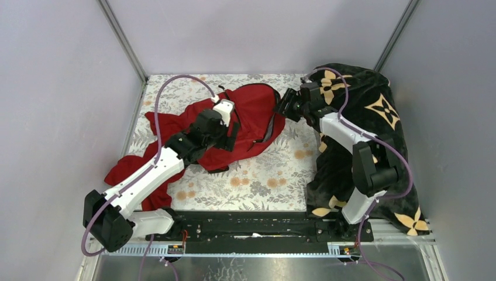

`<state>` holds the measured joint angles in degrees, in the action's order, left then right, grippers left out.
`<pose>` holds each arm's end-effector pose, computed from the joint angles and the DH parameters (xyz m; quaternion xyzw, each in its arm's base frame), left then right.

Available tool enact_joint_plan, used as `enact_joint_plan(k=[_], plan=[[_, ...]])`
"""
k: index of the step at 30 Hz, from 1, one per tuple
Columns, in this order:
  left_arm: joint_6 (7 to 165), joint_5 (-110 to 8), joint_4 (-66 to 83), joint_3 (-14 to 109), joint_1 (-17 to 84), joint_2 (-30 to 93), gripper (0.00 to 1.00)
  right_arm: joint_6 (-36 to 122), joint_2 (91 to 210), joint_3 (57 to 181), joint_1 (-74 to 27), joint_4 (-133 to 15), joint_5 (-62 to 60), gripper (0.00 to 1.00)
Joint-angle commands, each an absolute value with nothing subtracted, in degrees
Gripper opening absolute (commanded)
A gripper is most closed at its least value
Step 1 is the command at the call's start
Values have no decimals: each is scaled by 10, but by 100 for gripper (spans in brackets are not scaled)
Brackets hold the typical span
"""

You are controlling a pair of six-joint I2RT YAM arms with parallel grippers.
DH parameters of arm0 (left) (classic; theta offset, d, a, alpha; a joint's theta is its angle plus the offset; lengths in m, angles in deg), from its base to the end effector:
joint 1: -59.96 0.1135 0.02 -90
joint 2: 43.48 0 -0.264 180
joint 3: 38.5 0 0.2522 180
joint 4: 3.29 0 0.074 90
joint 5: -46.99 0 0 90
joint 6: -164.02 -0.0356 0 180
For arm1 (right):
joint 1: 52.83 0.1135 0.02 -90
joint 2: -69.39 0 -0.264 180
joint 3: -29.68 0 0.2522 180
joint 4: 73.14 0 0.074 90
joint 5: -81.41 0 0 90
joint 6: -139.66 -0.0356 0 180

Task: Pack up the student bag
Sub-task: Adjust the student bag at the center of the board, then zip the student bag at the center of the board.

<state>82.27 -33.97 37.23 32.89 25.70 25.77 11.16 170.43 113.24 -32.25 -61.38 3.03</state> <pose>0.2214 -0.1440 0.3020 0.1685 0.8821 -0.0912 0.4302 0.3777 0.1495 0.2437 0.0831 0.8558 0.3240 0.3947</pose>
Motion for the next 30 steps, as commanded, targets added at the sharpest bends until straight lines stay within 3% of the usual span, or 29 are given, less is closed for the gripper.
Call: enact_joint_plan(k=[1,10,16,22,30], plan=[[762,-350,410,358,194,266,87,137,1610,1079,-327,-613,42,63],[717,-318,359,346,146,335,95,-17,1458,852,-268,-720,146,66],[704,-332,344,326,154,363,95,-96,1471,831,-190,-762,111,65],[716,-389,312,290,204,325,93,-107,1555,893,-179,-768,135,55],[731,-401,340,295,226,367,75,-114,1621,954,-161,-742,109,50]])
